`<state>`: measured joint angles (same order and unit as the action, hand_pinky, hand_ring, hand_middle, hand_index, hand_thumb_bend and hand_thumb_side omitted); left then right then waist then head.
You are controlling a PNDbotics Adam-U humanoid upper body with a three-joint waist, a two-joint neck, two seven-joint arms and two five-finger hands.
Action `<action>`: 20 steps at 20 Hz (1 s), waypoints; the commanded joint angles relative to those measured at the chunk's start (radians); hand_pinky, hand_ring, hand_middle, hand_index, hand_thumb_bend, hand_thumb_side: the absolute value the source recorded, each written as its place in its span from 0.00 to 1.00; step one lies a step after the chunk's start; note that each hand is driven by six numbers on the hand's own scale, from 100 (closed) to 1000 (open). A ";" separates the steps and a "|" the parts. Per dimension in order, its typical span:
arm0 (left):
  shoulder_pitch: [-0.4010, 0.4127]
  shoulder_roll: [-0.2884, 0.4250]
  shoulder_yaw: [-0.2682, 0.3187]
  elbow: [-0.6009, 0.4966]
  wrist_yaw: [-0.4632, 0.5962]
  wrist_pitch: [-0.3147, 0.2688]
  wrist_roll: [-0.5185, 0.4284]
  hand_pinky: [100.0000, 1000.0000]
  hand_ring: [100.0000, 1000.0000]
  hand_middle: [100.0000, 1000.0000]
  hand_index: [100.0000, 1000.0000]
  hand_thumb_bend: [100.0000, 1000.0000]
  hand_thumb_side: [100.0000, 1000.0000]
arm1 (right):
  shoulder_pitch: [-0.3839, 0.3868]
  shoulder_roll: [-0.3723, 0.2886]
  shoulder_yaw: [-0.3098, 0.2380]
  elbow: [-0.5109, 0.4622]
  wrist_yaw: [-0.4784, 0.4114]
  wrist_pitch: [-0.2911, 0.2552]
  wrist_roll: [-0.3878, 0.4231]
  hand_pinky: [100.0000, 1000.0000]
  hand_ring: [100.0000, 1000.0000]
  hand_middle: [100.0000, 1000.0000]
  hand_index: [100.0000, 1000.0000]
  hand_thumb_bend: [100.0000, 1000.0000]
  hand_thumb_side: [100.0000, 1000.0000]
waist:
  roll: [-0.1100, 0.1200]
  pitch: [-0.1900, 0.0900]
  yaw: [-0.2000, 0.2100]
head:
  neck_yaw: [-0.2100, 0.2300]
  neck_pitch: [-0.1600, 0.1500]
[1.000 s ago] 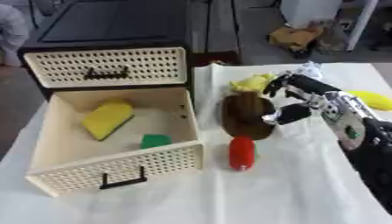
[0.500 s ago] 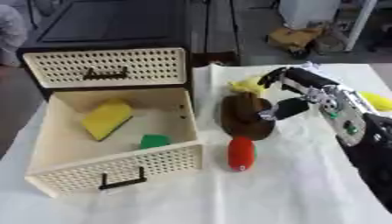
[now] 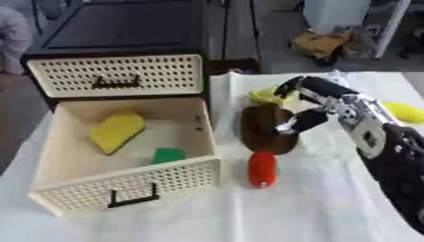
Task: Pick up objects from table and place into drawer.
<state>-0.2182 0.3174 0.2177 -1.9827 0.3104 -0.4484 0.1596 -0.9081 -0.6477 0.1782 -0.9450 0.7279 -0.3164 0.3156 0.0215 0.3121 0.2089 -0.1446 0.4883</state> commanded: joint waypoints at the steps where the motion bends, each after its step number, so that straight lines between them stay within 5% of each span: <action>1: -0.013 0.009 -0.002 -0.017 -0.006 0.000 -0.007 0.23 0.45 0.45 0.77 0.01 0.98 | -0.031 -0.006 -0.013 0.024 0.032 -0.015 0.013 0.66 0.85 0.68 0.84 0.77 0.54 | -0.002 -0.014 0.007 | -0.010 -0.016; 20: -0.020 -0.006 -0.005 -0.017 -0.020 0.009 -0.014 0.22 0.45 0.44 0.77 0.01 0.98 | -0.050 0.008 -0.026 0.055 0.039 -0.029 -0.015 0.61 0.78 0.55 0.71 0.70 0.48 | -0.004 -0.002 0.015 | -0.018 -0.018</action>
<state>-0.2284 0.2985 0.2121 -1.9827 0.2965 -0.4429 0.1471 -0.9369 -0.6203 0.1603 -0.8721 0.7755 -0.3478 0.3072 0.0166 0.3269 0.2241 -0.1605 0.4796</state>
